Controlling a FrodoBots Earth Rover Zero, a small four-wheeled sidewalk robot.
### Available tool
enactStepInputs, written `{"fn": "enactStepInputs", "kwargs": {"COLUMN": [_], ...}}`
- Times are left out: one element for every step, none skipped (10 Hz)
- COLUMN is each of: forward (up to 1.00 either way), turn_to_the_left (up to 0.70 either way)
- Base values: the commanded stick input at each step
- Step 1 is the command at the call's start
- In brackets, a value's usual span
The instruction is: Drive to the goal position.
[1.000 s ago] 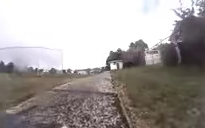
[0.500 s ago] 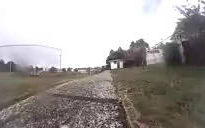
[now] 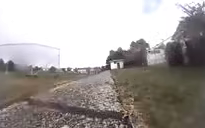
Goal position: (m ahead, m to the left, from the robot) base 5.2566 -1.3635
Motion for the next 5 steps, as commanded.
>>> {"fn": "enactStepInputs", "kwargs": {"forward": [0.00, 0.00, 0.00, 0.00, 0.00], "turn_to_the_left": [0.00, 0.00, 0.00, 0.00, 0.00]}}
